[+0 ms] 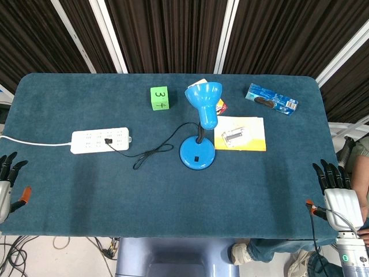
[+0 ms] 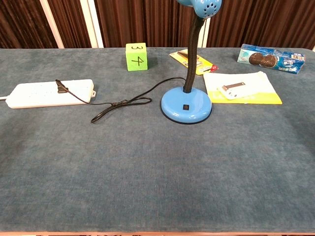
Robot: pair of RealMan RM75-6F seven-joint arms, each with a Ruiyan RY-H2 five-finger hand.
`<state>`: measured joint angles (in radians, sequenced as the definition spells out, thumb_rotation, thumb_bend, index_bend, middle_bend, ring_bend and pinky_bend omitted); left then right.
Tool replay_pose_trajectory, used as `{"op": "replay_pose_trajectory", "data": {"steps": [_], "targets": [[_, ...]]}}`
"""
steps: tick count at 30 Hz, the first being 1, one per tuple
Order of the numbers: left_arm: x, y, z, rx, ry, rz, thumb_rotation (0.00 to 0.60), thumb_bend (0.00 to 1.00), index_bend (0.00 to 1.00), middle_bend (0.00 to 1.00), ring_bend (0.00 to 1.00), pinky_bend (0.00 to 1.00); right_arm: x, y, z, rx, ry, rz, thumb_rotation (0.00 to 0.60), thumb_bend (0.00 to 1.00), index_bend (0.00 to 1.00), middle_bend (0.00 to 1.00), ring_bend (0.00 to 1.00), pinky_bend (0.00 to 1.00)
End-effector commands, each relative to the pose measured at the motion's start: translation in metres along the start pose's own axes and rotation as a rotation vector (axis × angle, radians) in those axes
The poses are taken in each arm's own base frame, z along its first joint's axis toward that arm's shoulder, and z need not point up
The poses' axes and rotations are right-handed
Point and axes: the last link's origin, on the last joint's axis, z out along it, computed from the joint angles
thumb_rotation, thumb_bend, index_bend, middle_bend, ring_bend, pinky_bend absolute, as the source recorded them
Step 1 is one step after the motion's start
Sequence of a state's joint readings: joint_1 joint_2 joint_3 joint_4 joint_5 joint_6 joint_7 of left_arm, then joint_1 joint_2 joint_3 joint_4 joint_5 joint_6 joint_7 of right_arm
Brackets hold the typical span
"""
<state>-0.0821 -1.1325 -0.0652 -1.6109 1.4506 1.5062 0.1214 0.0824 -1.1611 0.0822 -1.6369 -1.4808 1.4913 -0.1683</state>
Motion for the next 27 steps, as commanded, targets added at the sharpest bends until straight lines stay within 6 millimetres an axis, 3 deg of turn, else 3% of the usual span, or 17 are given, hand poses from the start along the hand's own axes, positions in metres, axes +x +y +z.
{"op": "replay_pose_trajectory", "data": {"steps": [1, 23, 25, 27], "targets": [[0.0, 0.0, 0.0, 0.0, 0.002, 0.001, 0.6, 0.38, 0.18, 0.02, 0.0, 0.0, 0.0, 0.0, 0.0, 0.003, 0.0, 0.001, 0.6, 0.27, 0.04, 0.0, 0.0, 0.0], [0.002, 0.0, -0.002, -0.002, 0.01, 0.0, 0.6, 0.38, 0.18, 0.02, 0.0, 0.0, 0.002, -0.007, -0.006, 0.024, -0.04, 0.047, 0.6, 0.27, 0.02, 0.0, 0.0, 0.0], [0.002, 0.0, -0.002, -0.002, 0.01, 0.0, 0.6, 0.38, 0.18, 0.02, 0.0, 0.0, 0.002, -0.009, -0.007, 0.028, -0.046, 0.06, 0.6, 0.27, 0.02, 0.01, 0.03, 0.0], [0.002, 0.001, -0.003, 0.003, 0.008, -0.006, 0.6, 0.38, 0.18, 0.02, 0.0, 0.0, 0.001, -0.01, -0.01, 0.032, -0.069, 0.063, 0.6, 0.27, 0.01, 0.1, 0.11, 0.0]]}}
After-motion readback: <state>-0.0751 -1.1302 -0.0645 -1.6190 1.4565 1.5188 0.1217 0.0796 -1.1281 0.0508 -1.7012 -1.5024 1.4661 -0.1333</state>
